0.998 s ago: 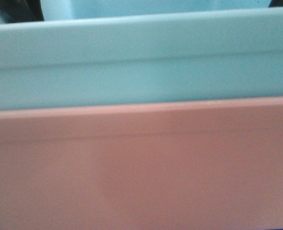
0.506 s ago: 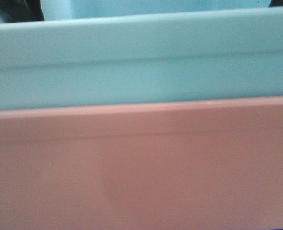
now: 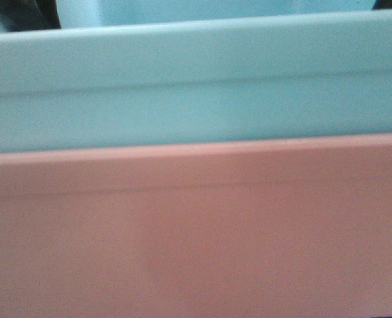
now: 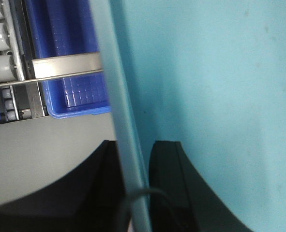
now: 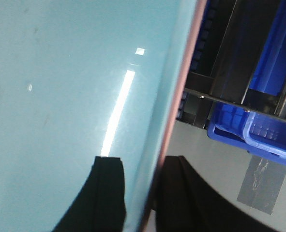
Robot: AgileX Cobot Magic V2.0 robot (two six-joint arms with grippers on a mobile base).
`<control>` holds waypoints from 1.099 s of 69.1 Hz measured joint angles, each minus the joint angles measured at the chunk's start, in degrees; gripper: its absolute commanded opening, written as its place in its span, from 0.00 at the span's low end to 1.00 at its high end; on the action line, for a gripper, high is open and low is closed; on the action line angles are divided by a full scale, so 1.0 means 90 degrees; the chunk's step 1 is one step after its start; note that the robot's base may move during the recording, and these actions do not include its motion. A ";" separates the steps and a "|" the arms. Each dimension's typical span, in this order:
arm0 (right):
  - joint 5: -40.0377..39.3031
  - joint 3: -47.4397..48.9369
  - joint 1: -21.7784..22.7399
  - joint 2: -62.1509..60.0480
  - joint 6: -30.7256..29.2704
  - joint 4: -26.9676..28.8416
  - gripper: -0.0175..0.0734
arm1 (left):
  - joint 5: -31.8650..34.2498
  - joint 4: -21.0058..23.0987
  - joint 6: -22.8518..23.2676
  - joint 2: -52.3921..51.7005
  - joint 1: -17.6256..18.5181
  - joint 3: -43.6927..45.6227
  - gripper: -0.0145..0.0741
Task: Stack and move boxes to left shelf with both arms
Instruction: 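Carry the stacked bins with both grippers up to the shelf rack, then lower the stacked bins onto the roller shelf with both grippers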
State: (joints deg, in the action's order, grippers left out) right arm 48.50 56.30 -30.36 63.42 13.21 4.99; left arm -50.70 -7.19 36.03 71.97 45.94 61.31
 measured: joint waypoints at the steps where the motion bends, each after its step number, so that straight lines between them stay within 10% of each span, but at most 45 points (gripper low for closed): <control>1: 0.0000 0.0000 0.0000 0.0000 0.0000 0.0000 0.23 | 0.0000 0.0000 0.0000 0.0000 0.0000 0.0000 0.16; 49: -0.0317 0.0119 0.0000 0.0076 0.0000 -0.0154 0.23 | 0.0475 -0.0549 0.0000 0.0000 -0.0017 0.0000 0.16; 76: -0.0588 0.1564 0.0012 0.1536 -0.0092 -0.0392 0.23 | 0.0790 -0.1181 -0.0058 0.0639 -0.0927 0.0834 0.16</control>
State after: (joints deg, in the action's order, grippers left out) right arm 43.21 70.38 -30.25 77.25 12.39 1.46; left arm -43.60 -17.82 35.50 77.72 37.60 68.82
